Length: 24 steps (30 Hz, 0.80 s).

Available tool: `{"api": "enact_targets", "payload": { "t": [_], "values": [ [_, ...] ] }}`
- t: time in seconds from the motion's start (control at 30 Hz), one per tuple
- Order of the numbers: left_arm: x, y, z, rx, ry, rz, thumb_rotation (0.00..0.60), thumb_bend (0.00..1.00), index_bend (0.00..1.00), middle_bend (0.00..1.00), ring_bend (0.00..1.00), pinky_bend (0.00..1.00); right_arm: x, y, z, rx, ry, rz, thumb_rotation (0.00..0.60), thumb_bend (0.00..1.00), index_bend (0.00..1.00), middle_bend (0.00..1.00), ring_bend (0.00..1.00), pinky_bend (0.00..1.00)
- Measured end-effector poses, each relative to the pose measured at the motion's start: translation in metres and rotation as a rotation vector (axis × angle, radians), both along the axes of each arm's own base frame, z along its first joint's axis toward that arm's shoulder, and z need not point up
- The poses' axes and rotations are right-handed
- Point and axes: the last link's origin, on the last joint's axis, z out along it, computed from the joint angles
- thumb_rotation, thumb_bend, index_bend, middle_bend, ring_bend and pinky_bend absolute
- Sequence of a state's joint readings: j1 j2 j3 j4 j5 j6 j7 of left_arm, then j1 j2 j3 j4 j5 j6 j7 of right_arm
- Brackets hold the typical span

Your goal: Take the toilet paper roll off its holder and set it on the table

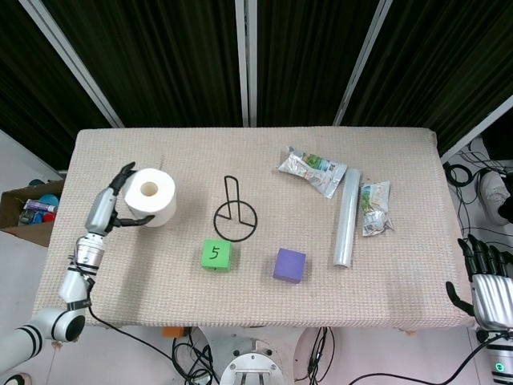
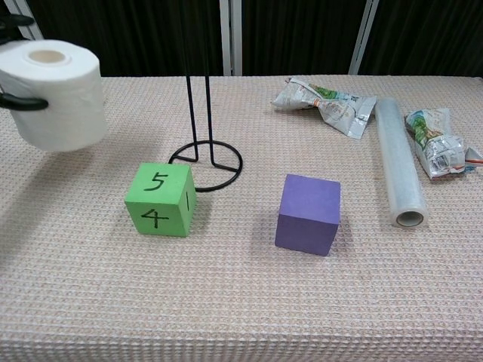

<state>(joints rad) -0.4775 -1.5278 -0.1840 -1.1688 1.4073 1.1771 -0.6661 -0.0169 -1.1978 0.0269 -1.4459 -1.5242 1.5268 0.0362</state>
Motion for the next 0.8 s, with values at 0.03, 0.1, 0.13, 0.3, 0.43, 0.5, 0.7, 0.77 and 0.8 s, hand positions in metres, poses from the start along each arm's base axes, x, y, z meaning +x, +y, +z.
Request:
{"api": "enact_targets", "payload": {
  "t": [0.03,0.1,0.13,0.3,0.43,0.5,0.7,0.77,0.8],
  "values": [
    [0.0,-0.001,-0.007,-0.021,0.02,-0.011,0.6,0.22,0.0,0.16,0.07,0.16,-0.001,0.0,0.0,-0.001,-0.001,-0.001,0.6,0.3,0.0,0.0,0.0,0.0],
    [0.001,-0.001,-0.01,-0.034,0.024,-0.016,0.6,0.21,0.0,0.07,0.05,0.16,-0.002,0.001,0.0,-0.001,-0.002,-0.003,0.6,0.3,0.0,0.0,0.0,0.0],
    [0.0,-0.002,-0.01,-0.037,0.019,-0.016,0.6,0.21,0.0,0.04,0.04,0.16,-0.002,0.001,0.0,-0.001,-0.003,-0.003,0.6,0.3,0.0,0.0,0.0,0.0],
    [-0.003,-0.004,-0.006,-0.026,0.009,-0.021,0.6,0.19,0.0,0.0,0.0,0.16,-0.002,0.002,0.002,-0.006,-0.01,0.015,0.6,0.3,0.0,0.0,0.0,0.0],
    [-0.006,-0.009,0.003,0.001,0.009,-0.033,0.6,0.17,0.0,0.0,0.0,0.16,-0.001,0.002,0.003,-0.012,-0.01,0.021,0.6,0.3,0.0,0.0,0.0,0.0],
    [-0.006,-0.012,0.008,0.012,0.009,-0.042,0.567,0.16,0.0,0.0,0.0,0.16,0.0,0.002,0.004,-0.014,-0.01,0.024,0.6,0.3,0.0,0.0,0.0,0.0],
    [-0.012,-0.036,0.042,0.103,0.118,-0.109,0.295,0.13,0.0,0.0,0.0,0.16,0.002,0.005,0.009,-0.032,-0.004,0.034,0.6,0.3,0.0,0.0,0.0,0.0],
    [-0.02,-0.049,0.055,0.127,0.228,-0.116,0.267,0.11,0.0,0.0,0.0,0.16,0.001,0.005,0.011,-0.037,0.001,0.031,0.6,0.3,0.0,0.0,0.0,0.0],
    [-0.024,-0.057,0.06,0.136,0.283,-0.114,0.261,0.1,0.01,0.0,0.0,0.16,0.0,0.005,0.011,-0.039,0.004,0.028,0.6,0.3,0.0,0.0,0.0,0.0]
  ]
}}
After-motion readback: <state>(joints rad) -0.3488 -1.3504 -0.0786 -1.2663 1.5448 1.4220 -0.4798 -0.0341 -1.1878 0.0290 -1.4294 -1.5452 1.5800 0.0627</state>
